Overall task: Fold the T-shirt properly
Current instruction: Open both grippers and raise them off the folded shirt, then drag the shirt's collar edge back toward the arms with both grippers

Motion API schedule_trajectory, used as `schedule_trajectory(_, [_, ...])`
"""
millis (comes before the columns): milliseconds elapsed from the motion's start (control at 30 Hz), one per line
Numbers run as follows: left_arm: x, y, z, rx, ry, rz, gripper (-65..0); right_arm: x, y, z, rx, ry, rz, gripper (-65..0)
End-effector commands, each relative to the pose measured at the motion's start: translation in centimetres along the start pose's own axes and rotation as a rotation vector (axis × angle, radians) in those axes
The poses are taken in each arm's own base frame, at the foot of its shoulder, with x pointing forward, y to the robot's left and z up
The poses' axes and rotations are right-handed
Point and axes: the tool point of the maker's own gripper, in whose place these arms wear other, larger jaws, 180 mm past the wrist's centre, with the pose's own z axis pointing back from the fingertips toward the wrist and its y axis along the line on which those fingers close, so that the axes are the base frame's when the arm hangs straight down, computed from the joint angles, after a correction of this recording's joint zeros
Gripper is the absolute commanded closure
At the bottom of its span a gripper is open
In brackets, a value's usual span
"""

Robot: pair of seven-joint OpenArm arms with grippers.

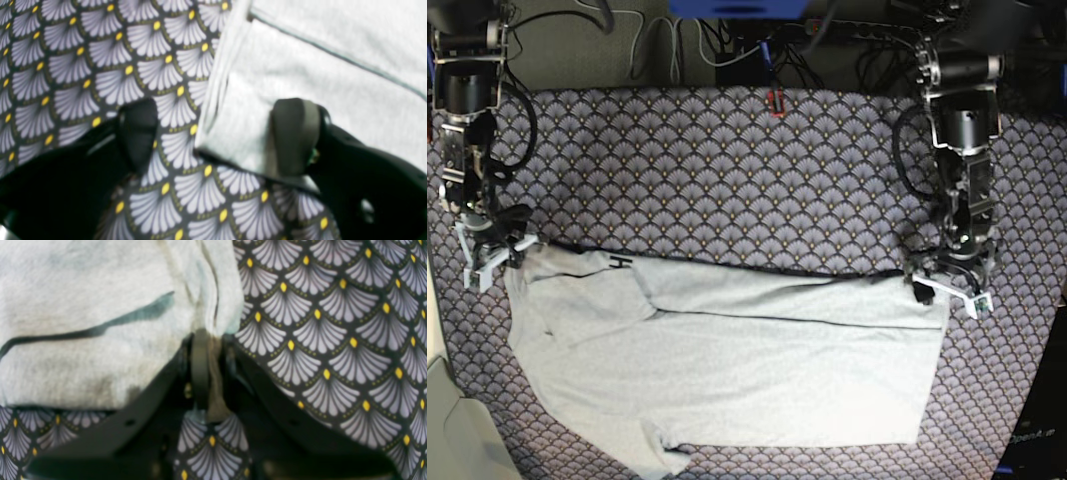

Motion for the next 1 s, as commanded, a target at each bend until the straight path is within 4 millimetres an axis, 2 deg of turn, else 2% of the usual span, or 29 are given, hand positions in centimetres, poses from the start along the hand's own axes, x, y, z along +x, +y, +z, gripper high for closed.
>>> schedule_trajectory(0, [0.0,-0.6,0.0,-0.019,0.024,0.013,-52.0,-0.6,-0.6,0.2,-0.009,0.047,0.014,0.0])
schedule_trajectory(33, [0.0,-0.7,0.0,-0.021,0.025,0.014,-50.1,-0.6,-0.6,0.2,-0.009,0.047,0.014,0.0])
schedule_trajectory(100, [-0.2,-0.7,-0.1,-0.021,0.031,0.016,-42.0,-0.7,-0.7,0.2,-0.01,0.05,0.016,0.0])
schedule_trajectory(167, [-0.2,-0.7,-0.1,-0.021,0.031,0.016,-29.6,-1.3,-0.8,0.3,-0.013,0.059,0.014,0.0])
schedule_trajectory(267, [-0.2,-0.7,-0.1,-0.02,0.03,0.017,-6.0,-1.3,-0.8,0.4,-0.013,0.059,0.015,0.0])
schedule_trajectory(300, [-0.3,-0.6,-0.1,-0.018,0.031,0.02,0.0,-1.3,-0.8,0.4,-0.013,0.059,0.015,0.0])
schedule_trajectory(400, [-0.5,-0.4,0.1,-0.015,0.034,0.019,-2.2,-1.5,-0.9,0.4,-0.014,0.063,0.014,0.0])
schedule_trajectory(433, [-0.4,-0.3,0.1,-0.013,0.036,0.017,-1.0,-2.1,-1.0,0.5,-0.015,0.073,0.016,0.0])
schedule_trajectory(500, [-0.4,0.2,0.4,-0.007,0.027,0.008,-0.3,-1.9,-0.6,1.0,-0.004,0.058,0.034,0.0])
schedule_trajectory(667, [0.4,0.2,2.3,-0.02,0.015,-0.026,-0.5,-1.5,1.3,3.1,0.042,0.009,0.095,0.0])
schedule_trajectory(867, [1.5,0.4,5.1,-0.034,0.01,-0.079,-0.5,-2.2,1.3,4.9,0.053,0.006,0.148,0.0])
schedule_trajectory(900, [1.6,0.6,5.4,-0.032,0.004,-0.085,-0.5,-2.4,1.2,5.2,0.053,0.009,0.158,0.0])
schedule_trajectory(967, [1.8,2.6,6.2,0.004,0.005,-0.083,-0.5,-2.9,1.0,5.7,0.055,0.017,0.175,0.0])
